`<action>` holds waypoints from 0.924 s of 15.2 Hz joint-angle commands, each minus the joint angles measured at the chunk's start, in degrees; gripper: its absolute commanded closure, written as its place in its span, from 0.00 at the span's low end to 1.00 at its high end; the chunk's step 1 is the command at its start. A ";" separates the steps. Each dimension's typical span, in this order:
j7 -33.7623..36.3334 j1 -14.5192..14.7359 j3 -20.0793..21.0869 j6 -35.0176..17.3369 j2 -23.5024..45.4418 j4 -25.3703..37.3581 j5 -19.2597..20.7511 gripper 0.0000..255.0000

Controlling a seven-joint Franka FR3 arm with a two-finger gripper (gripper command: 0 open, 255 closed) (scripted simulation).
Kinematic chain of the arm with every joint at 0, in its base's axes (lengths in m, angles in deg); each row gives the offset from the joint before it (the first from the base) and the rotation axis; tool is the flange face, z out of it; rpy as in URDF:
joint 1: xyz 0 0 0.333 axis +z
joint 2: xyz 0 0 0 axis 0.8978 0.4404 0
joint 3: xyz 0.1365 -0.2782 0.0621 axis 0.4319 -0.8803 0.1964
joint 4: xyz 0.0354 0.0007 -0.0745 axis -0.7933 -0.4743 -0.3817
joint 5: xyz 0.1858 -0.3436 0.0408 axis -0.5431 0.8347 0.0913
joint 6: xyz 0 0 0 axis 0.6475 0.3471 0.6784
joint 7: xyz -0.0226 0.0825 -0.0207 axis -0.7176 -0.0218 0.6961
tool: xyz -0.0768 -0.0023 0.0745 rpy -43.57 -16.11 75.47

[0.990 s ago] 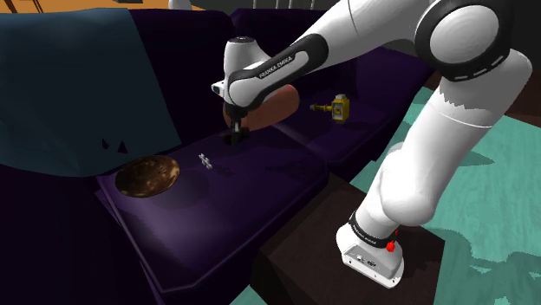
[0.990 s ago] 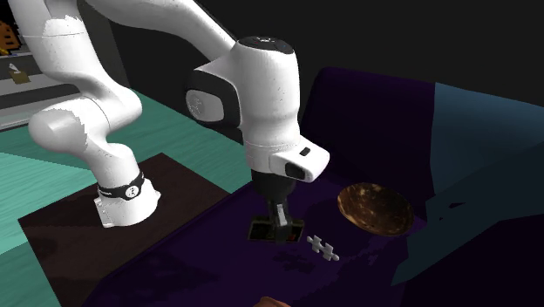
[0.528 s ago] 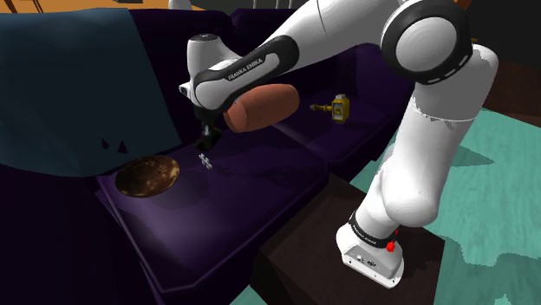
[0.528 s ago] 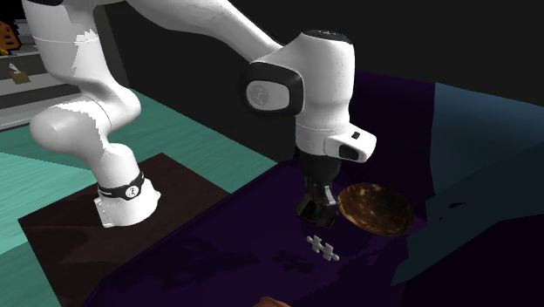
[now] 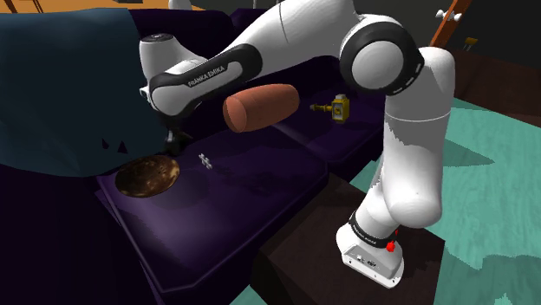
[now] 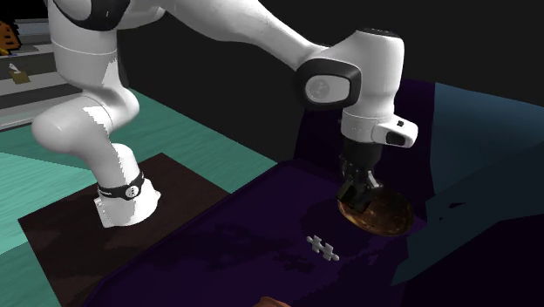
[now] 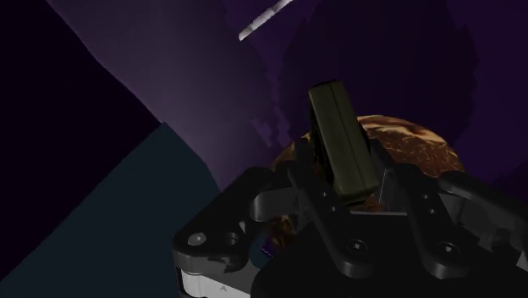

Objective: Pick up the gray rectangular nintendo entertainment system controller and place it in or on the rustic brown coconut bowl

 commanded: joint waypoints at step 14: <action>6.28 5.69 0.88 7.20 20.03 26.92 1.54 1.00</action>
